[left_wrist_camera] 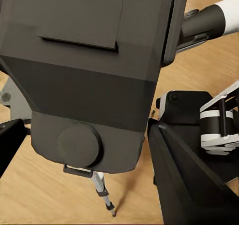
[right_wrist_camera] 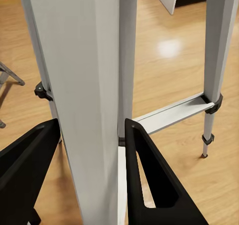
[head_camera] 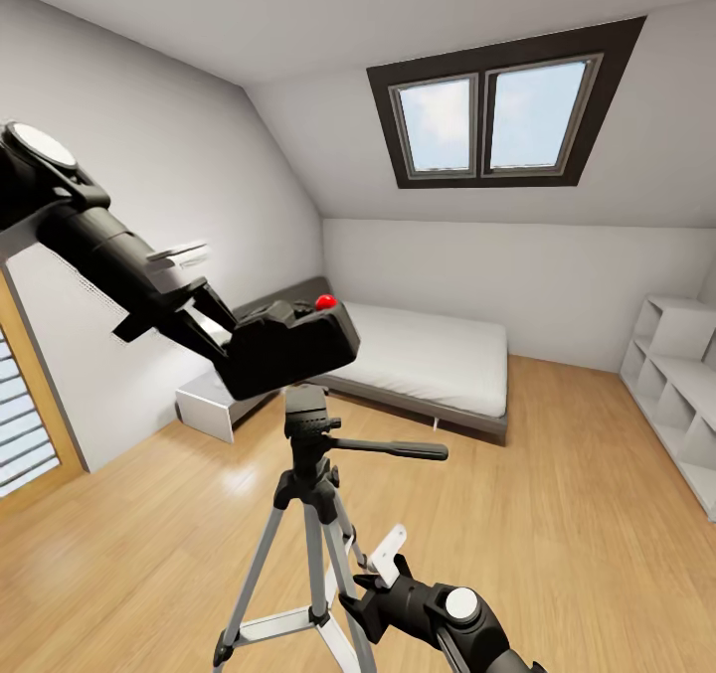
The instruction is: Attach the digital camera to the camera tripod in the bedroom.
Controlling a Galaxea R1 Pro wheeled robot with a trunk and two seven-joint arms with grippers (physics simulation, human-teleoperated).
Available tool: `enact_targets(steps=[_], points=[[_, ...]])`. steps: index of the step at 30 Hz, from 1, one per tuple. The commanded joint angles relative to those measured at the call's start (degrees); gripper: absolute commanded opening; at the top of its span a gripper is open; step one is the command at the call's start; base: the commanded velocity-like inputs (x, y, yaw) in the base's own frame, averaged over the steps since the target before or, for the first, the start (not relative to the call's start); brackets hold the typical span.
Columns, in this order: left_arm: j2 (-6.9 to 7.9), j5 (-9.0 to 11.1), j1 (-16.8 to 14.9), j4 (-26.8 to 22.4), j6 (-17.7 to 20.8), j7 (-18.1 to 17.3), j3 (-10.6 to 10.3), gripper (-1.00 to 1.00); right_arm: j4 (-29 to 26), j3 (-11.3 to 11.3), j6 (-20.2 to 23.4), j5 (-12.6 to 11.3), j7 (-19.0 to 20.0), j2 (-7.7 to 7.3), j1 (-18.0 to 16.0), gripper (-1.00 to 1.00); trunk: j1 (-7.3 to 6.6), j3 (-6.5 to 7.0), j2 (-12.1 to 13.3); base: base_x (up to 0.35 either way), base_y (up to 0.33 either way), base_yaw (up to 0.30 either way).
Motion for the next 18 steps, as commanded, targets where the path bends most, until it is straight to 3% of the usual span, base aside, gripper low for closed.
enact_targets(steps=[1,2,4,14,18], points=[[-0.35,0.22,-1.15,0.30,0.59,-0.23,-1.38,-1.00,-0.02,0.01,0.29,0.61,0.42,0.03,-0.01,-1.00,0.03,-0.04,-0.04,0.000,0.000,0.000],[-0.99,0.33,-2.89,0.82,0.59,-0.23,-3.57,-1.00,-0.01,0.01,0.29,0.62,0.39,0.03,-0.01,-1.00,0.03,-0.04,-0.04,0.000,0.000,0.000],[-1.42,0.40,-4.25,1.17,0.59,-0.23,-5.16,-1.00,0.00,0.01,0.29,0.62,0.38,0.03,-0.01,-1.00,0.03,-0.04,-0.04,0.000,0.000,0.000],[-3.19,0.48,-8.22,2.44,0.59,-0.28,-8.44,-1.00,0.01,0.01,0.28,0.66,0.35,0.03,-0.01,-1.00,0.03,-0.04,-0.04,0.000,0.000,0.000],[-4.10,0.62,-9.09,3.91,0.59,-0.30,-11.91,-1.00,0.01,0.01,0.28,0.66,0.35,0.03,-0.01,-1.00,0.03,-0.04,-0.04,0.000,0.000,0.000]])
